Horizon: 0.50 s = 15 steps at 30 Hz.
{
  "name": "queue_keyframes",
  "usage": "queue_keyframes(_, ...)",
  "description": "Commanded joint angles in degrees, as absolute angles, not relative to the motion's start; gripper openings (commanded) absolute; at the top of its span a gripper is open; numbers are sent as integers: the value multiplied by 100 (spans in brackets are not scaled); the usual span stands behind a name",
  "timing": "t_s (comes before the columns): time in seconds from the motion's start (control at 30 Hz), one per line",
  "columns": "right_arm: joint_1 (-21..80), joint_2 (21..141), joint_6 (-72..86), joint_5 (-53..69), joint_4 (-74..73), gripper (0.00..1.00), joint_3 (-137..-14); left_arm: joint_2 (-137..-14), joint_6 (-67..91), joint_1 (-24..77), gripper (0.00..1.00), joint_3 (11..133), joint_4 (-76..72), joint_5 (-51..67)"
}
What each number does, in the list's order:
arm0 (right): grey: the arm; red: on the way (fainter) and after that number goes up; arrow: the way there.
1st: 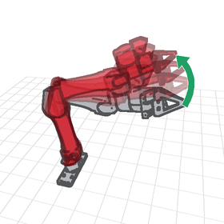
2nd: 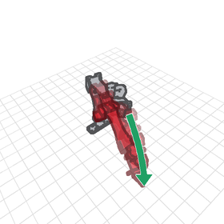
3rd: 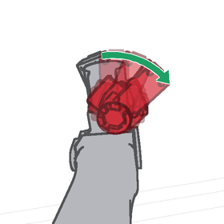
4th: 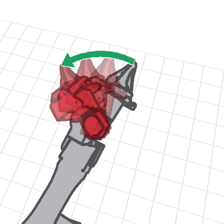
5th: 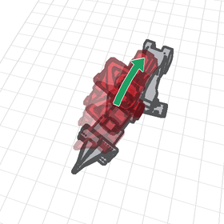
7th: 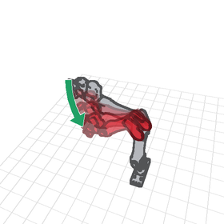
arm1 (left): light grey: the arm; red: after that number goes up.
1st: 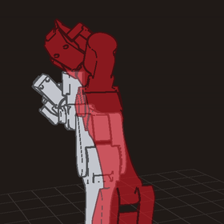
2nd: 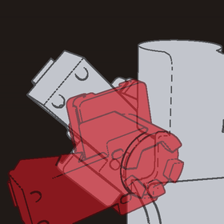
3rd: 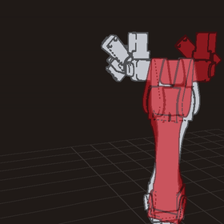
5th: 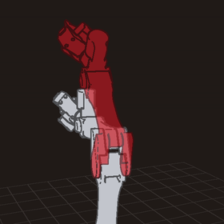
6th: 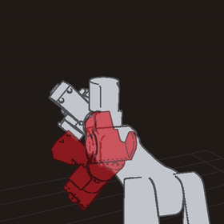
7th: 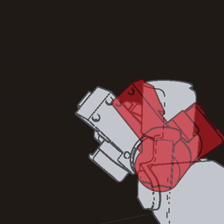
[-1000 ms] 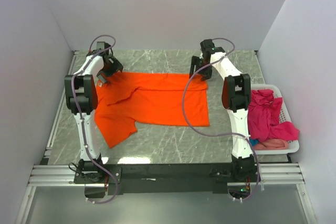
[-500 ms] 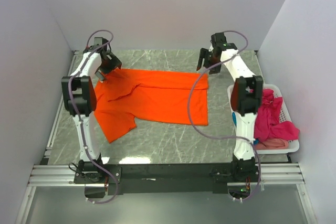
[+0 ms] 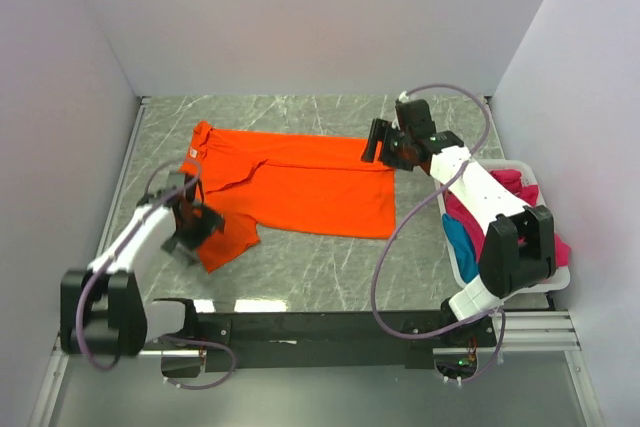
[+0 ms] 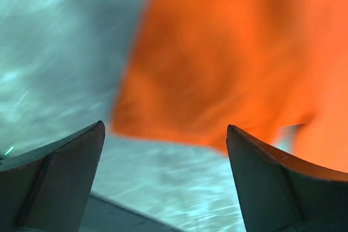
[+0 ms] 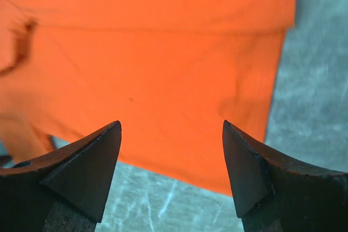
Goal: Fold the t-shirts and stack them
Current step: Fold the tshirt
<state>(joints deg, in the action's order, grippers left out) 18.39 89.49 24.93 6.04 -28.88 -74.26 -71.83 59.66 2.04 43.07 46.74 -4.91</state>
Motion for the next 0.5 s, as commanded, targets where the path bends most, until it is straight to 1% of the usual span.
queue_keyframes(0.0, 1854, 8851, 2672, 413, -2628, 81, -7085, -6365, 6372, 264, 99, 3658, 4808, -405)
queue_keyframes(0.1, 1854, 8833, 2689, 404, -2566, 81, -6926, -6135, 6521, 264, 99, 3349, 4843, -369)
queue_keyframes(0.13, 1854, 8850, 2716, 404, -2575, 81, -6900, -6178, 6504, 272, 95, 3314, 4773, -334)
queue_keyframes(0.17, 1854, 8851, 2716, 413, -2566, 81, -6882, -6231, 6504, 272, 93, 3287, 4703, -395)
queue_keyframes(0.2, 1854, 8851, 2733, 422, -2575, 81, -6847, -6397, 6582, 272, 84, 3305, 4711, -465)
queue_keyframes(0.27, 1872, 8842, 2742, 431, -2593, 81, -6803, -6573, 6574, 272, 76, 3331, 4667, -562)
queue_keyframes(0.3, 1881, 8824, 2733, 422, -2593, 81, -6751, -6679, 6557, 272, 70, 3348, 4589, -589)
queue_keyframes(0.33, 1881, 8781, 2716, 378, -2610, 81, -6715, -6845, 6531, 272, 59, 3349, 4536, -580)
queue_keyframes(0.47, 1925, 8614, 2751, 325, -2672, 81, -6399, -7171, 6443, 272, 44, 3314, 4342, -615)
